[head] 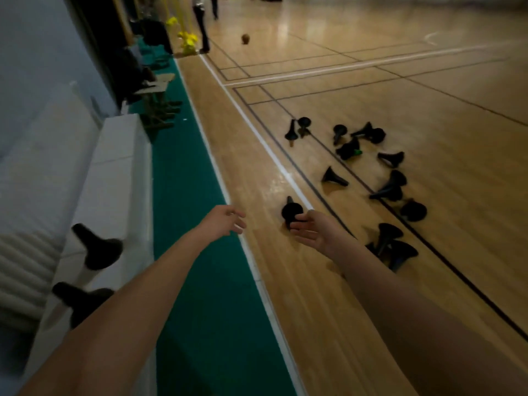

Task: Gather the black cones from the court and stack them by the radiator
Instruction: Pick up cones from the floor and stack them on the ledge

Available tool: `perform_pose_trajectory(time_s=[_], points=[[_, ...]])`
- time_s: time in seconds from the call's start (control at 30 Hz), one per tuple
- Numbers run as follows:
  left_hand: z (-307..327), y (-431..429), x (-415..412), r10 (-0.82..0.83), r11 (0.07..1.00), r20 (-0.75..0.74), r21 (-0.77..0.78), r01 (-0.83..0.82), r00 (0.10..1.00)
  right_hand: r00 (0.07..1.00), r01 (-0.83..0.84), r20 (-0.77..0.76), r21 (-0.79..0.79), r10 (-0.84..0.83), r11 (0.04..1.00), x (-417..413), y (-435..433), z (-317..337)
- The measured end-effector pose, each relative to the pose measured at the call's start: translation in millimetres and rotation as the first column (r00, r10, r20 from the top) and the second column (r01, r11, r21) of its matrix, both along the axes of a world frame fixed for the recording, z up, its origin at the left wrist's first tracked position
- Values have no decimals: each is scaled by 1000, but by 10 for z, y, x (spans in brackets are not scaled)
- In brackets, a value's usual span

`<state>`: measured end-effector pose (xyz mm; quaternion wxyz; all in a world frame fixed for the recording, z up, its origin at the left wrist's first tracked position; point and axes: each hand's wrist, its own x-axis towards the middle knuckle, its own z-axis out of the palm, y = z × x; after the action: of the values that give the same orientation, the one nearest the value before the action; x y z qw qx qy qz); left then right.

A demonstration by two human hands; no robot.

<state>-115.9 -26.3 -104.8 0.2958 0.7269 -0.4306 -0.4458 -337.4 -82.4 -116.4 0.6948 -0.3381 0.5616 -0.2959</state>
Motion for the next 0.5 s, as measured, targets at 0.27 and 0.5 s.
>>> perform_pose_trajectory(time_s=[0.27, 0.5], points=[[-93, -855, -1390, -103, 987, -162, 104, 121, 981, 939, 340, -72, 75, -335, 937, -1403, -137, -42], [-374, -1523, -2391, -464, 854, -183, 169, 493, 867, 781, 624, -106, 79, -616, 777, -2479, -89, -189]])
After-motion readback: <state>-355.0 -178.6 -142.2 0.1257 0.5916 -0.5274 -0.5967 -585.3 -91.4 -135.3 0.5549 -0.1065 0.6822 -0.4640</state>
